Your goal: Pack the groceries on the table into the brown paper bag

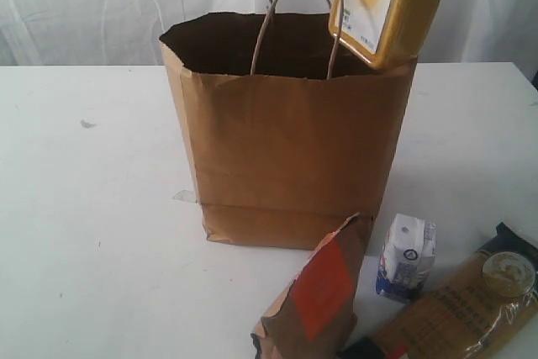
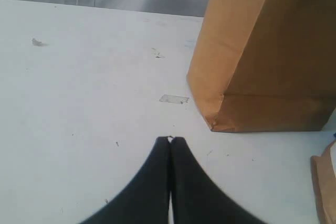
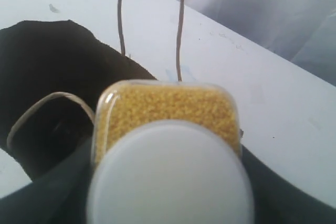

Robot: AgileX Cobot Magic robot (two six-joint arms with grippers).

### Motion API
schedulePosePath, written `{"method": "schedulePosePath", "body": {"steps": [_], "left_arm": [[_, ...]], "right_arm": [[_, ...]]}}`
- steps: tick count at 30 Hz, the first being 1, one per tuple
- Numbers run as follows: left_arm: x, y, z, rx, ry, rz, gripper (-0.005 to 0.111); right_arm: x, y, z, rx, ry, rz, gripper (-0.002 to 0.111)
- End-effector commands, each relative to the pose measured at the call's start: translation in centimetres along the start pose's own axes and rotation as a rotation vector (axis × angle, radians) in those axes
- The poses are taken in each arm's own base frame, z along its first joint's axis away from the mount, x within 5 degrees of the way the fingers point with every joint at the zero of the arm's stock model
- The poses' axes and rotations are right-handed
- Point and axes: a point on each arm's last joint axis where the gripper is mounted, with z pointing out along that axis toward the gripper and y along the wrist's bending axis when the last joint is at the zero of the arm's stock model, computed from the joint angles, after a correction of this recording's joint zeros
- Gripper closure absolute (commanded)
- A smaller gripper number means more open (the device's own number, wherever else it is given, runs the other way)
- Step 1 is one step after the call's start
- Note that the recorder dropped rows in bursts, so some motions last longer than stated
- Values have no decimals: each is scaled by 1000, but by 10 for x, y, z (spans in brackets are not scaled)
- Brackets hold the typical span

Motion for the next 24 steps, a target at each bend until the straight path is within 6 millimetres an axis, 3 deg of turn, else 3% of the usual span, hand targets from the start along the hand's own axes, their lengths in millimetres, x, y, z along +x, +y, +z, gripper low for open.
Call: {"method": "schedulePosePath", "body": {"steps": [1, 7, 9, 13, 19, 24], "left_arm": [[1, 0, 0, 1, 3, -10, 107], [1, 0, 0, 1, 3, -10, 107], [1, 0, 0, 1, 3, -10, 107], [1, 0, 0, 1, 3, -10, 107], [1, 0, 0, 1, 3, -10, 107], [1, 0, 0, 1, 3, -10, 107]], "right_arm": [[-5, -2, 12, 1, -15, 1, 108], [5, -8, 71, -21, 128, 36, 108], [7, -11, 81, -3, 146, 52, 108], [13, -8, 87, -34, 187, 81, 108], [39, -3, 102, -91, 316, 68, 108], [40, 3, 105, -160, 288, 84, 108]]}}
